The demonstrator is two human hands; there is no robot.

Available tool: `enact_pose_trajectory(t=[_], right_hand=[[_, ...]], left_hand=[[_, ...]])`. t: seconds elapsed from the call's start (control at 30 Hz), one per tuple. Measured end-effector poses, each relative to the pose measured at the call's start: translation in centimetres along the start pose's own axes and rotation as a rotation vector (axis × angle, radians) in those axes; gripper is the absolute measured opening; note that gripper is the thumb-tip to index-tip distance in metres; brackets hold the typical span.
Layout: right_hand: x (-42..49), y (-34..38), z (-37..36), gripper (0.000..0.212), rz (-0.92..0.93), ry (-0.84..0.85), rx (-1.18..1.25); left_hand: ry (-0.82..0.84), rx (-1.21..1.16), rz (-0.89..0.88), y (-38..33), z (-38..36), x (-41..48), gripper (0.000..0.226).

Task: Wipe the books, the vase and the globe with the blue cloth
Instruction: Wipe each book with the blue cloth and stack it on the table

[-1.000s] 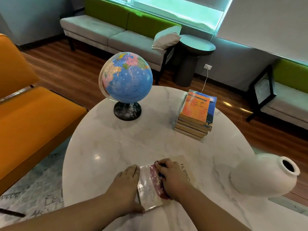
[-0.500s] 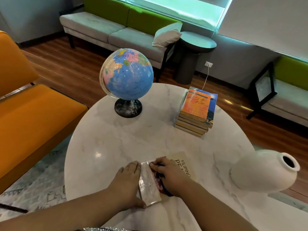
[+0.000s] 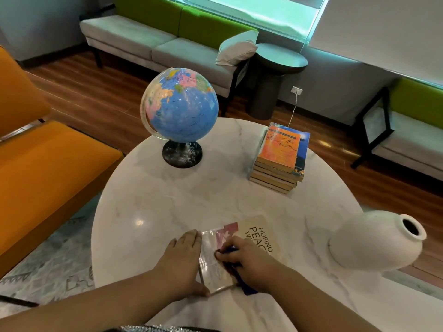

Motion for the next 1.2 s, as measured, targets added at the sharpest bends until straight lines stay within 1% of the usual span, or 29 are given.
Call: enact_pose_trajectory(t=[0.03,0.07,0.1,0.13,0.2,0.23,0.27,0.33,0.37,0.4,0.47,0.53,0.57,0.63,0.7,0.73,0.8,0.83,0.87,0.93,0.97,1.03,1.07,1.1,1.17,1.2], right_hand=[[-0.5,-0.4,0.2,0.04,0.014,-0.018,-0.014],[-0.7,-0.8,0.9,0.041,-0.012,-0.055,-0.016],[-0.7,-1.7,1.1,0.033,-0.083,-0.078,0.036],[-0.8,-2.3,1.2,0.031,-0.17,-0.102,0.147],[-0.8,-1.9,0.8,0.042,-0.246,-0.107,0.162],[-1.1,-1.6,0.4,0.043,-0.242,-0.102,0.163],[-1.2,-0.8,-0.1,0.04,-0.199,-0.082,0.16],[-1.8,0.1,-0.7,0.03,-0.087,-0.063,0.155],[-2.2,-0.1,-0.3,0.025,-0.072,-0.088,0.161],[-2.3,-0.7,0.2,0.02,-0.127,-0.115,0.184],[-2.1,-2.0,0.4,0.031,-0.242,-0.139,0.188],[-2.0,-1.4,-0.2,0.04,-0.268,-0.144,0.171],[-2.0,-0.8,-1.0,0.041,-0.213,-0.121,0.138],[-2.7,0.0,-2.5,0.033,-0.086,-0.077,0.097],[-3.4,0.0,-1.9,0.025,-0.031,-0.12,0.001],[-3.8,-0.3,-1.1,0.022,-0.061,-0.164,-0.015],[-4.4,-0.8,-0.2,0.026,-0.168,-0.258,0.054],[-4.4,-0.5,-0.5,0.023,-0.203,-0.275,0.123],[-4.4,0.3,-0.8,0.018,-0.189,-0.291,0.173],[-4.3,1.9,-1.8,0.012,-0.151,-0.241,0.235],[-4.3,2.5,-2.0,0.009,-0.121,-0.22,0.222],[-4.7,1.6,-1.8,0.008,-0.125,-0.214,0.192],[-5.2,0.7,-1.3,0.011,-0.151,-0.231,0.172],[-5.6,-0.2,-0.8,0.02,-0.196,-0.263,0.141],[-5.6,-0.1,-0.1,0.02,-0.223,-0.265,0.085],[-5.2,0.6,-0.3,0.02,-0.202,-0.253,0.155]], left_hand=[[-0.004,0.0,0.0,0.0,0.0,0.0,0.129],[-0.006,-0.004,0.0,0.0,0.1,0.0,0.129],[-0.007,-0.007,0.001,0.1,0.1,0.0,0.13],[-0.005,-0.01,0.003,0.1,0.0,0.1,0.13],[0.008,-0.01,0.007,0.1,-0.1,0.1,0.131],[0.014,-0.012,0.009,0.1,-0.1,0.1,0.131],[0.016,-0.014,0.011,0.1,-0.2,0.1,0.131],[0.014,-0.012,0.013,0.1,-0.2,0.1,0.132],[0.017,-0.008,0.011,0.0,-0.1,0.1,0.132],[0.019,-0.007,0.008,0.0,0.0,0.0,0.132],[0.018,-0.007,0.007,0.0,0.0,0.1,0.132],[0.021,-0.004,0.008,0.0,0.0,0.1,0.132],[0.021,-0.003,0.008,0.0,0.0,0.1,0.132],[0.011,0.0,0.008,0.0,0.0,0.0,0.131],[0.002,0.001,0.006,0.0,0.1,0.0,0.131],[-0.001,-0.002,0.004,0.0,0.1,0.0,0.131],[-0.006,-0.013,0.003,0.0,0.1,0.0,0.131],[-0.006,-0.017,0.005,0.0,0.0,0.0,0.131],[-0.007,-0.017,0.007,0.1,0.0,0.0,0.131],[-0.013,-0.012,0.014,0.1,-0.1,0.1,0.131],[-0.016,-0.008,0.016,0.1,-0.1,0.1,0.132],[-0.022,0.002,0.014,0.0,0.0,0.1,0.132],[-0.025,0.004,0.01,0.0,0.0,0.1,0.132],[-0.026,0.001,0.008,0.0,0.1,0.1,0.132],[-0.029,-0.005,0.011,0.1,0.0,0.1,0.132],[-0.03,-0.004,0.014,0.1,0.1,0.1,0.132]])
Point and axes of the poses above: each hand's wrist, its own x-axis towards the middle knuckle, its own z-axis out of the back of the hand, y = z × x, the point moved 6 cm from there along x, towards the middle knuckle, and after that the axes turned 10 degrees about x, right-handed, at the moved point
